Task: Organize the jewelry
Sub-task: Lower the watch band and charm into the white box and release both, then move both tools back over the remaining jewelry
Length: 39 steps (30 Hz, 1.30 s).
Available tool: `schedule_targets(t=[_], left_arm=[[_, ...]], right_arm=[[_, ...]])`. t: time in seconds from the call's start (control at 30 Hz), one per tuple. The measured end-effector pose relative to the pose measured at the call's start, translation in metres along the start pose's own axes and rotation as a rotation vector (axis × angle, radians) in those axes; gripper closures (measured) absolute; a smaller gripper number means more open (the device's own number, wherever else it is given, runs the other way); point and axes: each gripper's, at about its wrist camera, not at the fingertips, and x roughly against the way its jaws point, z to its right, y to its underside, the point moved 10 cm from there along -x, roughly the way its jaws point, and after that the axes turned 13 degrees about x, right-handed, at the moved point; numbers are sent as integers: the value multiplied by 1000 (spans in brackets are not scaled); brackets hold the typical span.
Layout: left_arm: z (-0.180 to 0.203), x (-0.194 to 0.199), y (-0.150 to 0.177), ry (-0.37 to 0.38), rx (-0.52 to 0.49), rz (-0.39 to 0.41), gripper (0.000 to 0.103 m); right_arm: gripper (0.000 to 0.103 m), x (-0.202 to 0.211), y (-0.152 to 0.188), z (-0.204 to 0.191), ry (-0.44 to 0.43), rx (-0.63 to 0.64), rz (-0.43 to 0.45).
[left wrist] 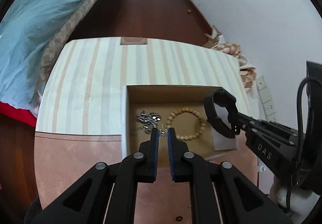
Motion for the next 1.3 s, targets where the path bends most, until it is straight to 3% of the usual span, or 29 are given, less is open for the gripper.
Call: schedule_targets(t=[0.17,0.23,0.27,0.3,0.37,0.47,0.57,0.6,0.7,0.73,1.0,1.3], left_arm=[[-10,-3,-6,-36,49,-19,90],[-11,0,-9,-57,38,-3,84],[-12,3,-10,-64,37,9,72],[-13,5,-10,-69,41,14,53],[-16,12,-12,-78,51,42,34],[-23,21,-14,-107,51,85,30],[-32,25,-10,-163,32,115,7],[-34,26,-10,-172,28,123,4],[-42,28,-3,-227,16,149,1],[-44,27,0,-236,14,150,1],[-48,30,15,-253,18,146,1],[-40,72,22,-244,-6,210,1]], right_arm=[[89,-9,0,-1,-9,36,-21],[74,-4,1,-1,-14,34,-13],[71,-1,1,0,-11,32,-7],[63,3,1,-1,-7,32,1],[56,11,2,1,-3,27,15],[49,21,4,3,3,7,26],[32,30,11,6,45,14,34],[26,33,15,8,78,23,31],[8,33,28,8,121,44,10],[6,32,32,7,128,51,1],[2,35,47,-2,145,57,-7],[2,79,46,-12,160,52,66]])
